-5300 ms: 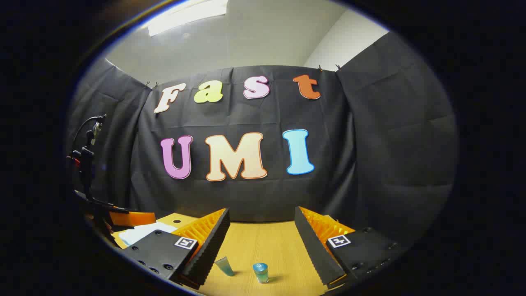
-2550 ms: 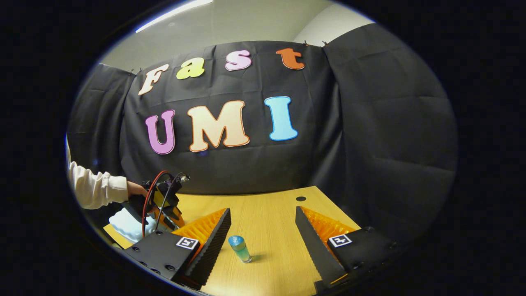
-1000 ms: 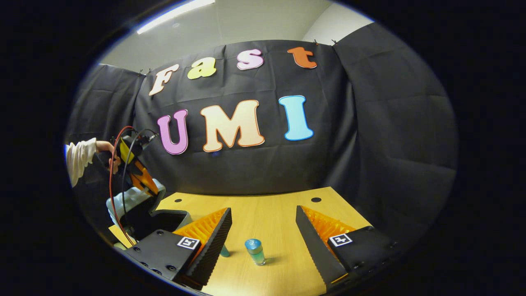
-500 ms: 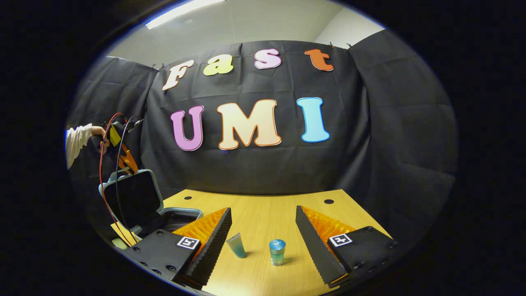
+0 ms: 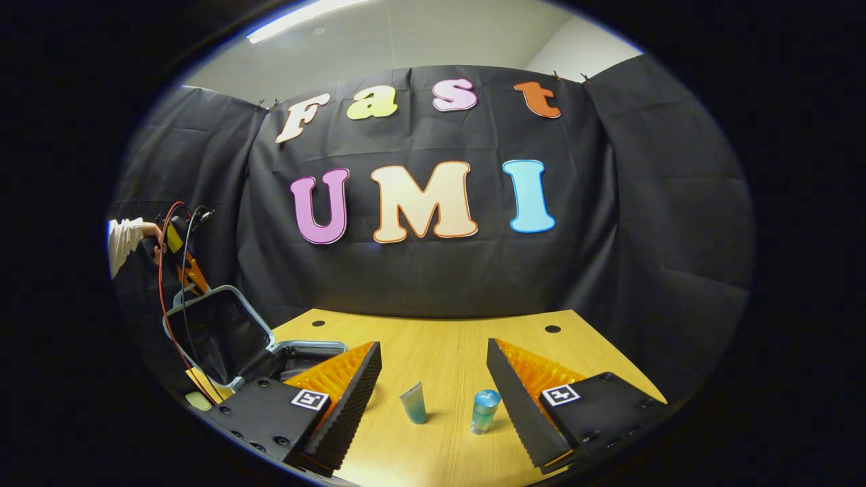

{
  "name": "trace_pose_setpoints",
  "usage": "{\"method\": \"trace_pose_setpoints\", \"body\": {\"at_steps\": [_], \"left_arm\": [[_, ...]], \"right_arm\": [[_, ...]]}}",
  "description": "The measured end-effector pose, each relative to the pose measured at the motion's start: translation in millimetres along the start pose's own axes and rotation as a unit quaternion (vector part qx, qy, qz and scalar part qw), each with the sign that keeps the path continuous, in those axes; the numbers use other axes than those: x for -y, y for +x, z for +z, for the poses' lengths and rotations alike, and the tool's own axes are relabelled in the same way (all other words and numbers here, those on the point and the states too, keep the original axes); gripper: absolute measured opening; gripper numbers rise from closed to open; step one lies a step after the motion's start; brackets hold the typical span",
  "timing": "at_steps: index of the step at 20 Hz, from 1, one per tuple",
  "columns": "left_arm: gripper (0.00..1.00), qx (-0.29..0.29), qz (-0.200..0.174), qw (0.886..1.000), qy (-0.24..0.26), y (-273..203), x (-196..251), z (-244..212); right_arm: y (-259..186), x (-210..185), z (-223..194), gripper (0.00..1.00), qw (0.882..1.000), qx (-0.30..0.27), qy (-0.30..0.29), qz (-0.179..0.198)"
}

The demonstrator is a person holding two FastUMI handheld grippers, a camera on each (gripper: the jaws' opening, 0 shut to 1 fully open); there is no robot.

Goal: First open the suitcase, pack the skin care products into it, and then close the suitcase.

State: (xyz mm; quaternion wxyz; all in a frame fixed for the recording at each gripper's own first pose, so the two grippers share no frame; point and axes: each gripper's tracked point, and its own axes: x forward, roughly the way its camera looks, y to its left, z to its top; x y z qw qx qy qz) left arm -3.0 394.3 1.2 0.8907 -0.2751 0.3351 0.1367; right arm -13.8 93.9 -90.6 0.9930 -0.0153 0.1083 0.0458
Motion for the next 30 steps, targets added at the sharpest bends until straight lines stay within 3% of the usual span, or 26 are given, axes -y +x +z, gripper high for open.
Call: {"method": "trace_pose_setpoints", "body": {"at_steps": [2,9,15,19,20,21,23,24,26,30], "left_arm": [[0.01,-0.002,-0.007,1.000,-0.027,5,-23,-3],[0.03,-0.025,0.102,0.995,0.000,39,-151,-40],[0.00,-0.062,0.110,0.992,-0.007,82,-183,-84],[0.06,-0.069,0.126,0.990,-0.002,99,-196,-97],[0.03,-0.070,0.119,0.990,-0.003,100,-193,-100],[0.10,-0.066,0.127,0.990,0.000,96,-191,-99],[0.70,-0.052,0.167,0.984,0.023,91,-208,-93],[1.00,-0.042,0.164,0.985,0.020,82,-202,-90],[0.96,-0.025,0.149,0.988,0.017,72,-175,-90],[0.96,0.011,0.133,0.988,0.074,38,-104,-97]], "right_arm": [[1,-9,-2,0.98,1.000,-0.002,-0.005,0.001],[1,-48,-14,0.96,1.000,-0.013,-0.013,0.012],[0,-69,-26,0.98,0.999,-0.033,-0.017,0.019],[2,-75,-31,0.96,0.999,-0.041,-0.016,0.024],[2,-74,-32,0.98,0.999,-0.044,-0.019,0.023],[1,-73,-34,0.98,0.999,-0.044,-0.019,0.022],[4,-67,-38,0.98,0.999,-0.047,-0.013,0.020],[5,-64,-40,0.98,0.999,-0.049,-0.010,0.019],[9,-53,-41,0.98,0.999,-0.050,-0.006,0.015],[16,-22,-44,0.98,0.998,-0.056,0.000,0.010]]}}
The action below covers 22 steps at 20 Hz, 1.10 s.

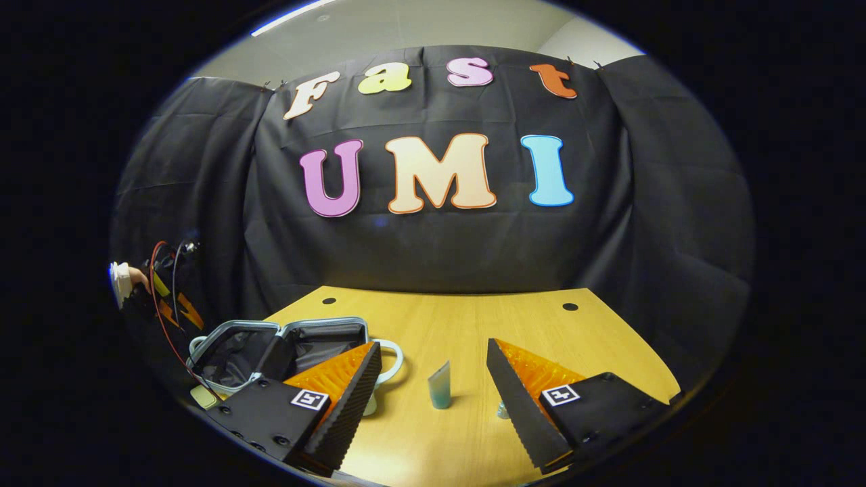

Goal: First open the suitcase, pack the skin care products into it, and then close the suitcase.

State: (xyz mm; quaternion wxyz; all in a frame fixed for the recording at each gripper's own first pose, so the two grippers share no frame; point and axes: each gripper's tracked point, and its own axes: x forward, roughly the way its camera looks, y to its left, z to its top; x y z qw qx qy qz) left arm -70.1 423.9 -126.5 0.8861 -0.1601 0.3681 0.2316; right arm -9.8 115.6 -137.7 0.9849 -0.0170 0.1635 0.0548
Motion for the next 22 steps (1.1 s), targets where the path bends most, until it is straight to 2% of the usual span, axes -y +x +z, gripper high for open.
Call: {"method": "trace_pose_setpoints", "body": {"at_steps": [2,5,8,11,14,19,22], "left_arm": [[0.96,0.023,-0.023,0.999,0.024,-25,50,-4],[0.96,0.035,-0.079,0.995,0.052,-55,138,-30],[0.96,0.043,-0.130,0.988,0.066,-72,222,-58],[0.96,0.046,-0.174,0.979,0.093,-81,293,-87],[0.96,0.072,-0.219,0.964,0.132,-78,346,-108],[0.96,0.090,-0.281,0.942,0.162,-65,424,-142],[0.97,0.093,-0.290,0.936,0.174,-40,462,-160]], "right_arm": [[4,19,-3,0.98,1.000,-0.004,0.008,0.003],[12,46,-11,0.98,1.000,-0.020,0.010,0.016],[24,72,-21,0.95,0.999,-0.037,0.007,0.033],[38,91,-28,0.98,0.998,-0.048,0.006,0.048],[54,103,-41,0.98,0.996,-0.061,0.007,0.065],[73,108,-78,0.98,0.991,-0.099,0.006,0.092],[83,109,-101,0.98,0.987,-0.119,0.007,0.103]]}}
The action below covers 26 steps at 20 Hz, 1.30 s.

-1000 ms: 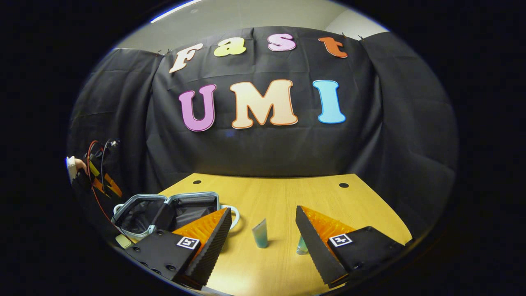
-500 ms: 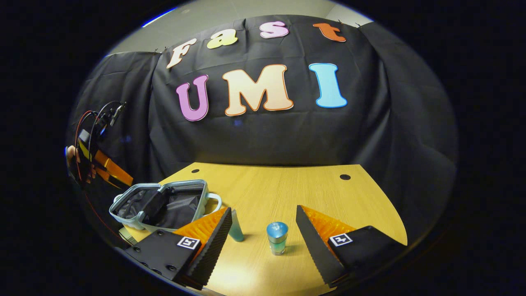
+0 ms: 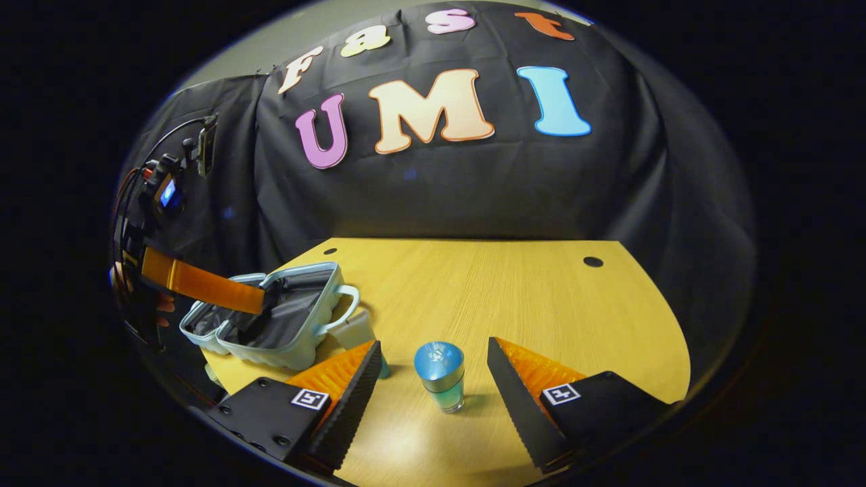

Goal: First open the suitcase, pack the skin care products into it, and then close the suitcase.

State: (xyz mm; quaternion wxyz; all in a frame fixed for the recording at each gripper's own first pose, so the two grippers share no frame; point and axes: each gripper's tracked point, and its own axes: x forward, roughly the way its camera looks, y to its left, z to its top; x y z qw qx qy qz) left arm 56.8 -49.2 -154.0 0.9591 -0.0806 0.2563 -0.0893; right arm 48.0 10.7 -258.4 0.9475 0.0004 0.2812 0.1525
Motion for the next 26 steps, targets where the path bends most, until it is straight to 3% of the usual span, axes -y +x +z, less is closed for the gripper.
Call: {"method": "trace_pose_setpoints", "body": {"at_steps": [6,13,14,15,17,18,19,20,23,26], "left_arm": [[0.97,-0.003,0.004,1.000,0.013,77,19,-26],[0.94,0.010,0.030,0.999,0.004,122,9,-37],[0.89,0.011,0.030,0.999,0.003,129,9,-37],[0.77,0.008,0.030,1.000,0.002,134,9,-40],[0.70,0.005,0.041,0.999,0.004,142,4,-42],[0.45,0.008,0.042,0.999,0.007,143,5,-38],[0.42,0.012,0.041,0.999,0.009,148,5,-37],[0.32,0.015,0.039,0.999,0.005,148,5,-35],[0.28,0.017,0.040,0.999,-0.005,148,3,-31],[0.25,0.022,0.033,0.999,-0.017,142,6,-20]], "right_arm": [[18,13,-30,0.99,1.000,-0.027,-0.004,-0.002],[30,22,-53,0.96,0.999,-0.049,-0.006,-0.004],[32,25,-54,0.99,0.999,-0.052,-0.007,-0.005],[34,26,-57,0.99,0.999,-0.054,-0.006,-0.006],[36,28,-61,0.99,0.998,-0.059,-0.003,-0.005],[38,28,-62,0.98,0.998,-0.061,-0.003,-0.005],[39,29,-65,0.98,0.998,-0.064,-0.002,-0.006],[40,29,-65,0.98,0.998,-0.065,-0.002,-0.005],[43,30,-66,0.95,0.998,-0.066,-0.002,-0.005],[49,27,-69,0.98,0.997,-0.071,0.000,-0.002]]}}
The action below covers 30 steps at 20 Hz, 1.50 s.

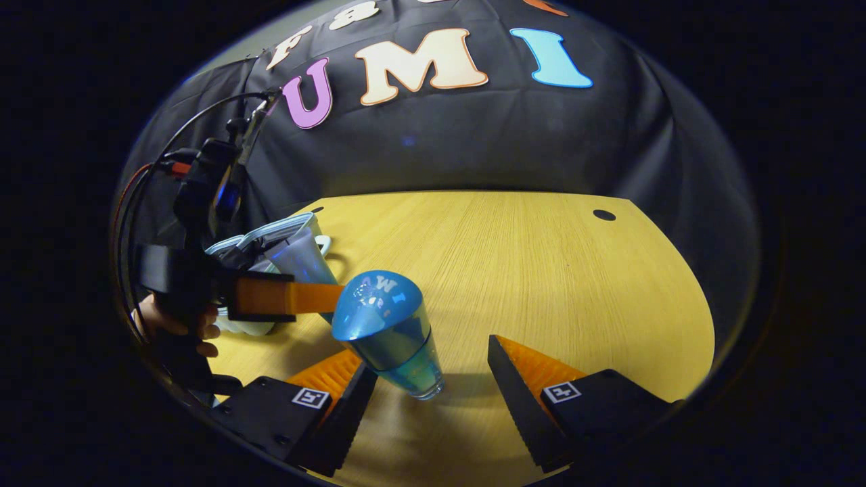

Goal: First open the suitcase, pack the skin care products into it, and then close the suitcase.

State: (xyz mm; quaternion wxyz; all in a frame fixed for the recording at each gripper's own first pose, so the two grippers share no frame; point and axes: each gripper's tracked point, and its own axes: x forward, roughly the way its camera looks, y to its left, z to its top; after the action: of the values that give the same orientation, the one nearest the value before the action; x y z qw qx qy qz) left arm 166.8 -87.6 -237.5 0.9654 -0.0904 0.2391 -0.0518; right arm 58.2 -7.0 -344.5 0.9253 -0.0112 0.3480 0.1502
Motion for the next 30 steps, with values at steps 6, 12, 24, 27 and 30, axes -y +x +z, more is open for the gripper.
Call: {"method": "trace_pose_setpoints", "body": {"at_steps": [6,12,24,27,30], "left_arm": [[0.25,0.047,-0.024,0.998,0.029,-49,11,62],[0.25,0.051,0.009,0.999,-0.017,-100,-37,89],[0.25,-0.088,0.159,0.981,-0.065,-167,-198,12],[0.25,-0.146,0.163,0.974,-0.064,-165,-218,-16],[0.25,-0.177,0.147,0.971,-0.065,-156,-229,-30]], "right_arm": [[5,-7,5,0.82,1.000,0.006,0.014,0.006],[15,-18,0,0.58,1.000,-0.003,-0.008,0.010],[-3,-7,11,0.43,0.998,0.002,-0.048,-0.032],[-20,-13,27,0.43,0.999,0.010,-0.027,-0.041],[-34,-32,43,0.46,0.998,0.014,-0.036,-0.045]]}}
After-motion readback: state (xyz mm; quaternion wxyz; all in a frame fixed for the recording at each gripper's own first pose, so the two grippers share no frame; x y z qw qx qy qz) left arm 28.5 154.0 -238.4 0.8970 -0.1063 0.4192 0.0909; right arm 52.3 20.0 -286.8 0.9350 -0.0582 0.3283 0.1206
